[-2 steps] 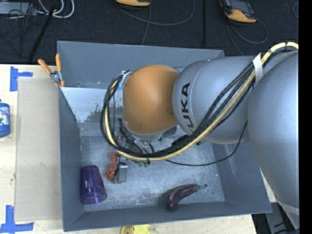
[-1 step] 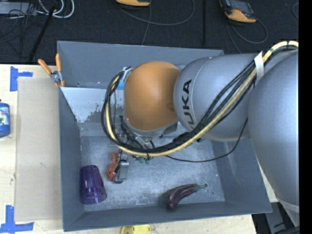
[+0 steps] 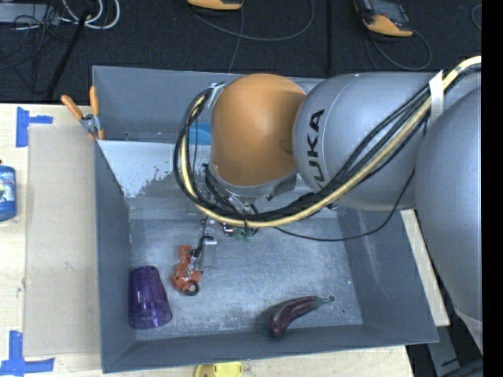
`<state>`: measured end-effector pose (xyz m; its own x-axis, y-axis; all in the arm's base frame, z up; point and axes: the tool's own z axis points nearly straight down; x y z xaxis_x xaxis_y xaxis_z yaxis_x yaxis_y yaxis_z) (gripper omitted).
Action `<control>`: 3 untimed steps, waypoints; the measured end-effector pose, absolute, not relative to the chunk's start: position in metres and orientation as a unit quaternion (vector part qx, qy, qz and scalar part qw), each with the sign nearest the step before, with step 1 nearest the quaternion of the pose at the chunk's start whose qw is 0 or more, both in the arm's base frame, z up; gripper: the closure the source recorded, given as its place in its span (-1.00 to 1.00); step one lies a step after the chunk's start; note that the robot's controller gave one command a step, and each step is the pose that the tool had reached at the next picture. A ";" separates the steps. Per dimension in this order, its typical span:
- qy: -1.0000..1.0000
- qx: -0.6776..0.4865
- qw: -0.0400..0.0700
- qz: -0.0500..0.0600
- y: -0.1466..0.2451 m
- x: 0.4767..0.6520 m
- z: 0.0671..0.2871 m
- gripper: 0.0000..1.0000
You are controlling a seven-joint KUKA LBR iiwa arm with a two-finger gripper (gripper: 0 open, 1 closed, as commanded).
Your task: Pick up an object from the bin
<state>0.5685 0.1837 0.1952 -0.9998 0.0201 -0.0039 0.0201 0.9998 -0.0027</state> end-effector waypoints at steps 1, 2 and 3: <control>1.000 0.007 0.004 0.001 0.172 0.567 0.150 -1.00; 1.000 -0.024 0.000 0.000 0.152 0.561 0.096 -1.00; 0.998 -0.070 -0.003 -0.001 0.147 0.558 0.069 -1.00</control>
Offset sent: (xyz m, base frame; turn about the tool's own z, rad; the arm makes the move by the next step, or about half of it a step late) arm -0.0099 -0.0379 -0.1115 -0.0805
